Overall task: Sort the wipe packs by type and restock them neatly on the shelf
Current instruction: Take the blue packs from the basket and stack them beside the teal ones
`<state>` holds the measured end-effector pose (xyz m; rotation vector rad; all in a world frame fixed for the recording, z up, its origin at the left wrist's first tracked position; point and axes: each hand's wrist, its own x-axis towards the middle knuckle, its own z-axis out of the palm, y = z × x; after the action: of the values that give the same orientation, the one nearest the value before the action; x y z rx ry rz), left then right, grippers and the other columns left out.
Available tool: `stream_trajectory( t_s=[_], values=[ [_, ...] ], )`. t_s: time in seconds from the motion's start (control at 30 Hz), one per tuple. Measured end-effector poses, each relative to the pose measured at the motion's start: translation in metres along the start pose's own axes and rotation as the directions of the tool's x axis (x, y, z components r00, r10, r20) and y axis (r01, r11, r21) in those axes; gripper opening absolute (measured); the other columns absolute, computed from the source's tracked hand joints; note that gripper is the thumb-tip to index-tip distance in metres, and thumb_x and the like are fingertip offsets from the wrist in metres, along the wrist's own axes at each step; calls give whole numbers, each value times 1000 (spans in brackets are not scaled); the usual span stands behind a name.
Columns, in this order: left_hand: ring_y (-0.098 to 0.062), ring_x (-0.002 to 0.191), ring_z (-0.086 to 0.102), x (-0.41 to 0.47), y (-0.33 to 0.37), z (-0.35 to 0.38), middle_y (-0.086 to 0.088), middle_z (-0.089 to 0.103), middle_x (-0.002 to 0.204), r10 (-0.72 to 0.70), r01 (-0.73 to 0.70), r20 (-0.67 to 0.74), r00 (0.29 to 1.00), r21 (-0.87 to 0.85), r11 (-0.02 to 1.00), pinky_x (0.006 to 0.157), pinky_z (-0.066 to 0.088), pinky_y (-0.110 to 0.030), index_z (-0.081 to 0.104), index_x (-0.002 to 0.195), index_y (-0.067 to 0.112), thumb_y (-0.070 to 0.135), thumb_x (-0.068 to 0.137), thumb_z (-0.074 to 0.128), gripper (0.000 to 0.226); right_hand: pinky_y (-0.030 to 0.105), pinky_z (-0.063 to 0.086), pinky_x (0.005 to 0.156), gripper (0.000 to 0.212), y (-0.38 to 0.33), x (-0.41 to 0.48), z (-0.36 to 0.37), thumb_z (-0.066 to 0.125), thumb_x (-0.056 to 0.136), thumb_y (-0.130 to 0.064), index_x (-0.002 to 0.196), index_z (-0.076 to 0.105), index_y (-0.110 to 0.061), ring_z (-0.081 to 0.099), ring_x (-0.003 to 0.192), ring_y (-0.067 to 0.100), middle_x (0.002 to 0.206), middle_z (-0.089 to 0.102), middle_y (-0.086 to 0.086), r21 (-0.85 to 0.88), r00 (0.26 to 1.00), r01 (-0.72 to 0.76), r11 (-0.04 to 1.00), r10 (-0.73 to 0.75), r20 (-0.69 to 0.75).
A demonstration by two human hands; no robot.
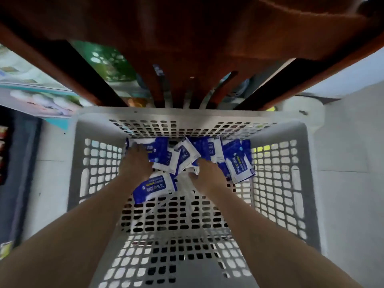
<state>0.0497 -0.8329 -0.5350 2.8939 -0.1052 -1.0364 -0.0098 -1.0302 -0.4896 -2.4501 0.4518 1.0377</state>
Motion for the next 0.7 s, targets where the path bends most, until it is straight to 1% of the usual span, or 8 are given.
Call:
stream_trajectory(
  t_s=[0.1, 0.2, 0.27, 0.33, 0.4, 0.47, 0.53, 0.7],
  values=[
    [-41, 132, 33, 25, 0, 14, -28, 32, 144, -164, 149, -35, 986, -261, 954, 110, 32, -47, 25, 143, -6, 30, 93, 56, 69, 29, 45, 74, 36, -7, 26, 16, 55, 93, -38, 117, 60, -11, 61, 97, 26, 112, 65, 9, 320, 979, -202, 925, 184, 87],
    [-41, 132, 33, 35, 1, 26, -30, 32, 144, -273, 232, -64, 960, -370, 900, 111, 30, -47, 16, 146, -5, 42, 83, 68, 94, 32, 46, 70, 25, -16, 46, 36, 58, 90, -35, 89, 63, -11, 61, 80, 28, 90, 65, 12, 636, 932, -360, 682, 290, 217],
    [-39, 132, 37, 36, 2, 28, -27, 36, 143, -362, 312, -36, 931, -435, 845, 108, 35, -47, 21, 145, -2, 50, 69, 79, 109, 39, 51, 74, 27, -19, 54, 49, 59, 89, -37, 74, 56, -14, 60, 78, 29, 85, 65, 13, 727, 910, -399, 558, 335, 243],
    [-36, 120, 50, 34, 3, 26, -21, 51, 130, -418, 375, 17, 908, -477, 795, 96, 47, -45, 41, 132, 0, 57, 55, 85, 105, 46, 55, 80, 28, -21, 56, 57, 57, 88, -37, 68, 54, -17, 63, 80, 32, 82, 66, 13, 748, 916, -367, 553, 355, 187],
    [-33, 116, 52, 28, 8, 24, -17, 53, 125, -400, 372, 43, 916, -468, 802, 93, 49, -45, 48, 124, 3, 56, 54, 86, 95, 43, 56, 74, 27, -24, 50, 54, 56, 89, -31, 66, 53, -18, 61, 73, 27, 73, 63, 7, 769, 913, -328, 548, 392, 110],
    [-33, 123, 42, 21, 13, 26, -16, 40, 131, -335, 307, 31, 942, -488, 817, 98, 44, -45, 47, 126, 8, 49, 58, 87, 89, 29, 44, 54, 28, -22, 43, 50, 54, 91, -26, 64, 48, -18, 52, 60, 18, 64, 55, 0, 763, 900, -299, 573, 436, 25],
    [-29, 118, 42, 14, 16, 27, -13, 39, 129, -245, 222, 23, 969, -509, 832, 95, 44, -40, 51, 119, 9, 40, 63, 86, 73, 25, 32, 49, 26, -17, 34, 43, 53, 91, -25, 67, 46, -18, 44, 55, 14, 60, 50, -3, 731, 889, -248, 635, 449, -87],
    [-22, 89, 57, -3, 11, 33, -9, 63, 105, -106, 153, 114, 988, -580, 800, 69, 43, -28, 55, 112, 9, 6, 77, 73, 39, 32, 45, 52, 8, 3, 12, 33, 54, 95, -20, 93, 52, -13, 54, 58, 21, 70, 60, 0, 539, 854, 111, 835, 197, -482]
  ],
)
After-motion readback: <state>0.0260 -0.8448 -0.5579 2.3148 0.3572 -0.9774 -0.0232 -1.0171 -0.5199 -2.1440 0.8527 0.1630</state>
